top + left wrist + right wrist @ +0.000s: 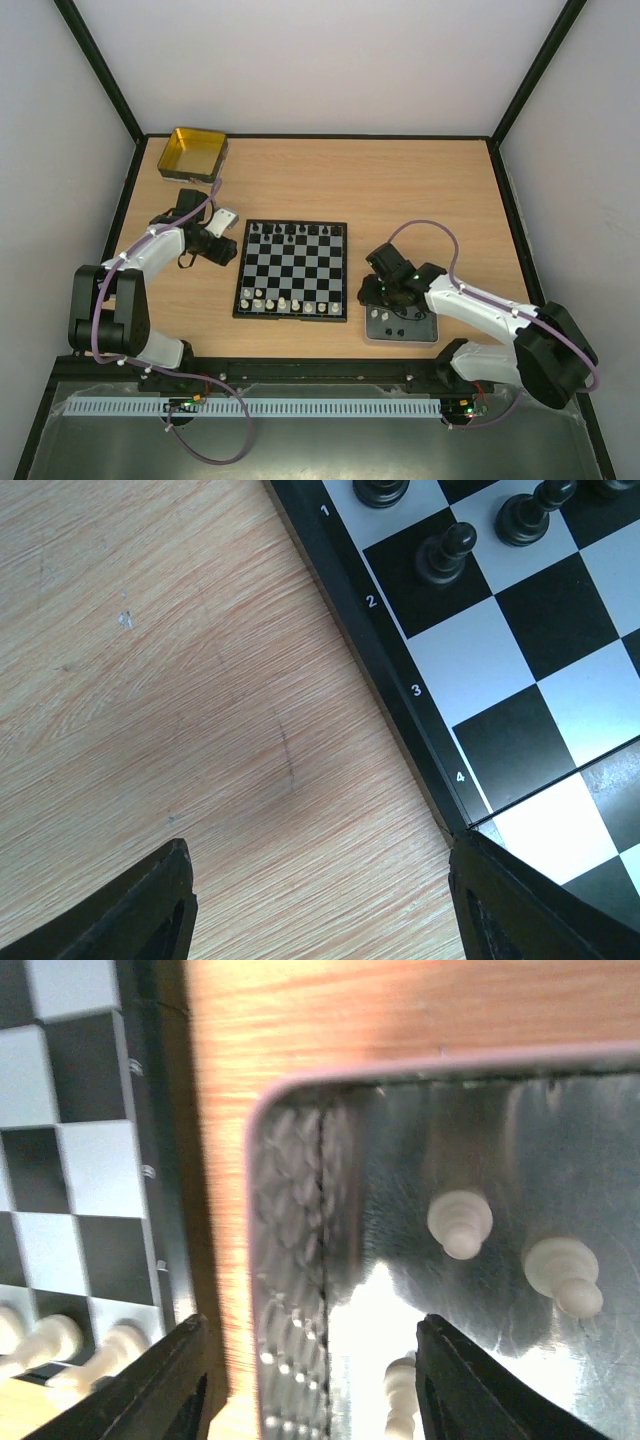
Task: Set up the chess pieces on the board
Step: Move the storage box to the center of the board, then pick up the chess piece from the storage box.
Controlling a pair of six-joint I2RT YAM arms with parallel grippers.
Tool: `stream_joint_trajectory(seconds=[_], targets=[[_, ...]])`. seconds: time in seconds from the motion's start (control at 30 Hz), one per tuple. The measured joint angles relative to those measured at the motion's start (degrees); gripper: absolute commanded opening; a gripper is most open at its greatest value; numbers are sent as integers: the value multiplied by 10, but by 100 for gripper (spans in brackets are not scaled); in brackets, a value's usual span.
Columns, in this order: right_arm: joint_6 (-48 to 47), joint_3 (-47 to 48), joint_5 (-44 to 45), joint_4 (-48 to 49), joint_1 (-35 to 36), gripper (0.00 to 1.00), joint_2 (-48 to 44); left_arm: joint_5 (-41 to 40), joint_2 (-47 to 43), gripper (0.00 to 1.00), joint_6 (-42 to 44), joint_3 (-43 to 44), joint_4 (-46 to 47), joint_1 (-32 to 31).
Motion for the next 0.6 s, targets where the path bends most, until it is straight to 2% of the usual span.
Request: stream_joint_trajectory(seconds=[0.2, 0.6], targets=[[-2, 47, 25, -20, 0, 55, -20, 1, 0, 70, -2, 0, 2, 0], [-2, 72, 91, -49, -17, 54, 38, 7, 2, 70, -4, 0, 7, 0]])
